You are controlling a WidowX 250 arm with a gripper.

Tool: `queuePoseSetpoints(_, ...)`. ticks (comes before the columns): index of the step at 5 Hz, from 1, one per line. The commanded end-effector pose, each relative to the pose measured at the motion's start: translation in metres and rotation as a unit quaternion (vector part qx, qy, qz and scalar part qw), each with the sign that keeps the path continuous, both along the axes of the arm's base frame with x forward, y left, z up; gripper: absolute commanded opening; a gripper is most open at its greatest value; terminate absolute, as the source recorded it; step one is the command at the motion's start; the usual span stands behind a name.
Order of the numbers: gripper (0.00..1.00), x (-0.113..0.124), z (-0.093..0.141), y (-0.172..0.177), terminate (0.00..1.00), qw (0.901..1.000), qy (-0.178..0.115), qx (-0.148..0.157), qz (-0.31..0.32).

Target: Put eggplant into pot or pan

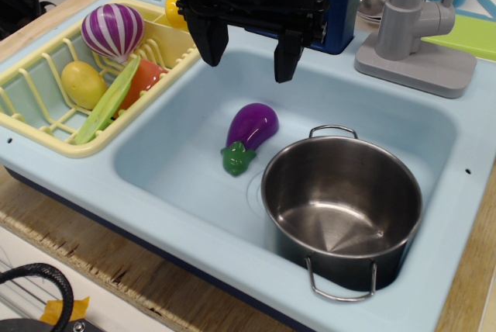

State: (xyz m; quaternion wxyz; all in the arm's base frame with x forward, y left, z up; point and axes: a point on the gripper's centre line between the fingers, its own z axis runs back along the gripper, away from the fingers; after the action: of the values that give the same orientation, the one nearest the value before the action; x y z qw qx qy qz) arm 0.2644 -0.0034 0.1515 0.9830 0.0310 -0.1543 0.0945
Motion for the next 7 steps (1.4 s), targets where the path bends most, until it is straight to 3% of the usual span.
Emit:
queuePoseSetpoints(1, 1.00, 0.000, 0.000, 0.000, 0.00, 1.0000, 0.000, 0.000, 0.000)
queuePoseSetpoints(3, 1.00, 0.005, -0.023, -0.010, 0.00, 0.9970, -0.053, -0.012, 0.056)
queuePoseSetpoints(5, 1.00, 0.018, -0.042, -0.009, 0.00, 0.9965, -0.055, 0.001, 0.062)
queuePoseSetpoints(7, 1.00, 0.018, -0.058, 0.004, 0.00, 0.9964, -0.046, -0.005, 0.071)
